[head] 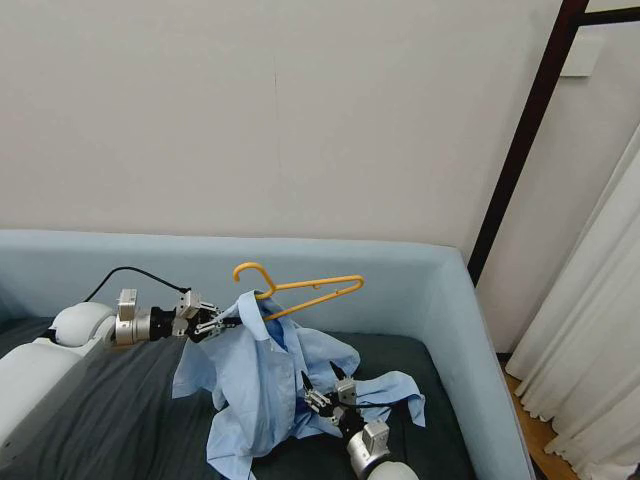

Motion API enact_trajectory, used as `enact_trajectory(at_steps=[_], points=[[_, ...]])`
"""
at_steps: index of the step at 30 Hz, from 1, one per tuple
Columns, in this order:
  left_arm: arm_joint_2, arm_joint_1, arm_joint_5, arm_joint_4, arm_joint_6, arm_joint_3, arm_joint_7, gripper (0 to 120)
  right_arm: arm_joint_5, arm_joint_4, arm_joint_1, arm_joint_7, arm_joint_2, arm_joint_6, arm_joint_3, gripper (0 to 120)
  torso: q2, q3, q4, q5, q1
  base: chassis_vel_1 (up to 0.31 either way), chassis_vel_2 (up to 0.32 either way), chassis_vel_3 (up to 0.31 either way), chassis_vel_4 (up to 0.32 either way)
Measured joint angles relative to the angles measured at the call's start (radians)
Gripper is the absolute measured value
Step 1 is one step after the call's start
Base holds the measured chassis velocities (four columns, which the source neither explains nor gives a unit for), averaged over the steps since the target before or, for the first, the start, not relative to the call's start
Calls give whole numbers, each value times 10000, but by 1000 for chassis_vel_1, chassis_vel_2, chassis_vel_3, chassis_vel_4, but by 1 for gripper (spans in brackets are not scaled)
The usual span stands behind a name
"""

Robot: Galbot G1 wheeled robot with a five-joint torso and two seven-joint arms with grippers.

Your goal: Pick up the clothes from the sofa and hang them on the clothes hanger.

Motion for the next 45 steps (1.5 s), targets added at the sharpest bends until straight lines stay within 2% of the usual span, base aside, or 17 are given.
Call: enact_trajectory(at_steps=[6, 10, 11, 16, 17, 21, 31, 37, 40, 41, 44, 45], points=[[-44, 4, -1, 0, -8, 0, -1, 3, -28, -85, 90, -67, 108, -254, -133, 60, 0, 0, 0, 0, 0, 0, 0, 0, 0], [-62, 1, 6, 34, -30, -6, -4, 3, -14, -155, 139, -80, 155, -391, -213, 41, 0, 0, 0, 0, 0, 0, 0, 0, 0], [-62, 1, 6, 34, -30, -6, -4, 3, -14, -155, 139, -80, 155, -391, -213, 41, 0, 0, 0, 0, 0, 0, 0, 0, 0], [-83, -6, 22, 142, -114, -16, -12, 3, 118, -21, 35, -198, 12, -522, -221, 19, 0, 0, 0, 0, 0, 0, 0, 0, 0], [-83, -6, 22, 142, -114, -16, -12, 3, 118, -21, 35, -198, 12, -522, -221, 19, 0, 0, 0, 0, 0, 0, 0, 0, 0], [-111, -25, 23, 158, -128, -17, -19, 3, 208, 141, -66, -407, -162, -559, -151, 3, 0, 0, 0, 0, 0, 0, 0, 0, 0], [-149, -18, 2, 158, -175, -37, -33, 3, 831, 557, -98, -717, -503, -596, 571, 0, 0, 0, 0, 2, 0, 0, 0, 0, 0], [-315, -66, -216, 221, -348, -36, -114, 3, 1812, 1170, 12, -2120, -1405, -787, 1561, 0, 0, 1, 0, 3, 0, 0, 0, 0, 0], [-460, -101, -437, 267, -474, -5, -85, 3, 3093, 1697, 282, -2920, -2358, -1881, 2359, 0, 0, 1, -2, 1, 0, 0, 0, 0, 0], [-460, -101, -437, 267, -474, -5, -85, 3, 3093, 1697, 282, -2920, -2358, -1881, 2359, 0, 0, 1, -2, 1, 0, 0, 0, 0, 0], [-607, -157, -469, 337, -586, 32, 110, 3, 4327, 1811, 806, -3424, -3013, -3179, 3096, 0, 0, 1, -2, 2, 0, 0, 0, 0, 0], [-607, -157, -469, 337, -586, 32, 110, 3, 4327, 1811, 806, -3424, -3013, -3179, 3096, 0, 0, 1, -2, 2, 0, 0, 0, 0, 0]])
